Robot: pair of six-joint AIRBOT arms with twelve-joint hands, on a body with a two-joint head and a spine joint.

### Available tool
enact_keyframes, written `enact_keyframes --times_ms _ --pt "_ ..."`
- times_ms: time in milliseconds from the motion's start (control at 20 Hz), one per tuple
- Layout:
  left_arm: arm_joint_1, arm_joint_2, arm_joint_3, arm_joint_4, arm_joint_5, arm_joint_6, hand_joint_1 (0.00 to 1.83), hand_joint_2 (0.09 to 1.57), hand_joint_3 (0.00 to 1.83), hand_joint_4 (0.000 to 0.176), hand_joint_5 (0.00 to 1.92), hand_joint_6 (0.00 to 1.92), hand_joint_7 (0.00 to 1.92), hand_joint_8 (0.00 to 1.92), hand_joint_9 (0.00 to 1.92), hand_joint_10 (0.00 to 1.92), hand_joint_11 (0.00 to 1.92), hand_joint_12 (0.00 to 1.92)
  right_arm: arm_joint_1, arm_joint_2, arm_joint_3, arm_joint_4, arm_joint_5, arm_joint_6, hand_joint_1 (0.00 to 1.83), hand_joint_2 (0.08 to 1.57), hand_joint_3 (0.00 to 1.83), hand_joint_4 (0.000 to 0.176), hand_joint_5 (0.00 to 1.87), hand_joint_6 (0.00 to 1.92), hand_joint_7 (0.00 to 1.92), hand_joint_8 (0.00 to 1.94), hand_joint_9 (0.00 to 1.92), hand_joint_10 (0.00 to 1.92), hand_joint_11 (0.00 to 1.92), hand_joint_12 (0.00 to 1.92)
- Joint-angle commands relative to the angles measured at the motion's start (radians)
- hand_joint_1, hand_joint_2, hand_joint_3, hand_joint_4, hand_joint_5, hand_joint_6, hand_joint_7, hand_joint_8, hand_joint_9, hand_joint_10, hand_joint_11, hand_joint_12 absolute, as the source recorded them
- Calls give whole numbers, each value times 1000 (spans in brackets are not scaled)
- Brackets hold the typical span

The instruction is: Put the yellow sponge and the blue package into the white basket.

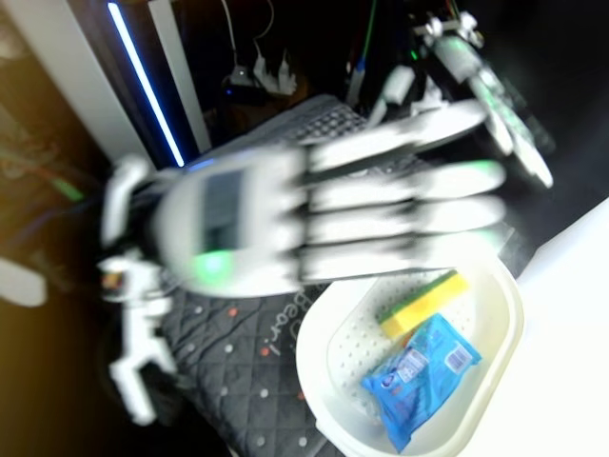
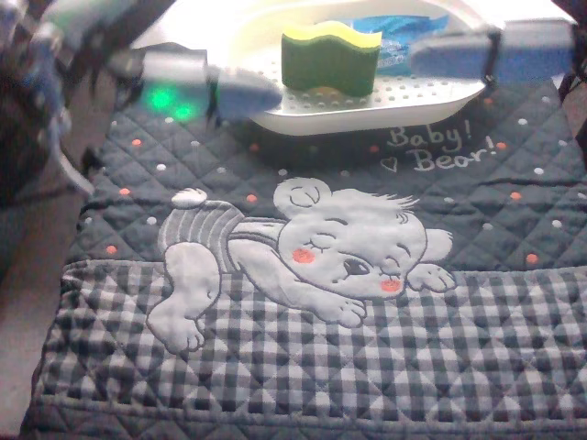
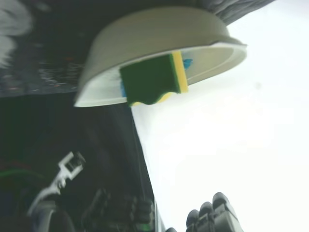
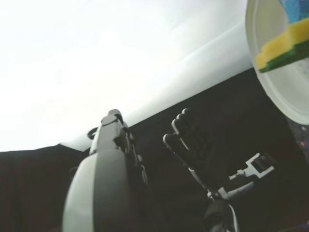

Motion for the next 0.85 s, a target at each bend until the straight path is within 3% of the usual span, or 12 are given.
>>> enact_keyframes --times_ms 0,100,150,200,250,350,500,600,650,700,800 --pt "18 30 -21 -29 -216 -4 787 871 2 176 0 0 0 0 0 0 0 0 -15 32 -13 49 205 6 507 868 0 176 0 0 0 0 0 0 0 0" --pt "102 88 -85 -45 -274 14 759 882 7 176 0 0 0 0 0 0 0 0 -105 71 -67 76 280 6 562 856 0 176 0 0 0 0 0 0 0 0" --pt "177 131 -136 -62 -336 23 703 899 13 176 0 0 0 0 0 0 0 0 -202 100 -112 115 352 6 531 905 7 176 0 0 18 6 0 0 0 0" --pt "196 142 -151 -67 -356 27 703 899 13 176 0 0 0 0 0 0 0 0 -231 109 -125 125 377 6 531 905 7 176 0 0 18 6 0 0 0 0" --pt "235 167 -184 -77 -398 40 709 904 14 150 0 0 0 0 0 0 0 0 -290 126 -155 148 423 6 536 913 10 176 0 0 14 4 0 0 0 0" --pt "309 216 -248 -93 -468 71 777 885 0 166 0 0 0 0 0 0 0 0 -425 161 -217 205 510 6 622 855 0 176 0 0 0 0 0 0 0 0" --pt "472 269 -334 -172 -560 109 806 843 0 176 0 0 0 0 0 0 0 0 -602 174 -278 291 570 6 615 846 0 176 0 0 0 0 0 0 0 0" --pt "568 276 -362 -248 -629 112 783 897 10 137 0 0 0 0 0 0 0 0 -650 173 -298 319 577 6 637 898 11 176 0 0 0 0 0 0 0 0" --pt "604 277 -372 -279 -657 111 783 897 10 137 0 0 0 0 0 0 0 0 -656 173 -303 322 576 11 637 898 11 176 0 0 0 0 0 0 0 0" --pt "623 277 -378 -295 -673 111 767 875 0 156 0 0 0 0 0 0 14 7 -658 170 -303 323 576 21 620 898 7 176 0 0 0 0 0 0 0 0" --pt "626 269 -379 -300 -684 111 772 885 4 160 0 0 0 0 0 0 2 1 -659 167 -303 324 576 26 611 882 0 176 0 0 0 0 0 0 0 0"
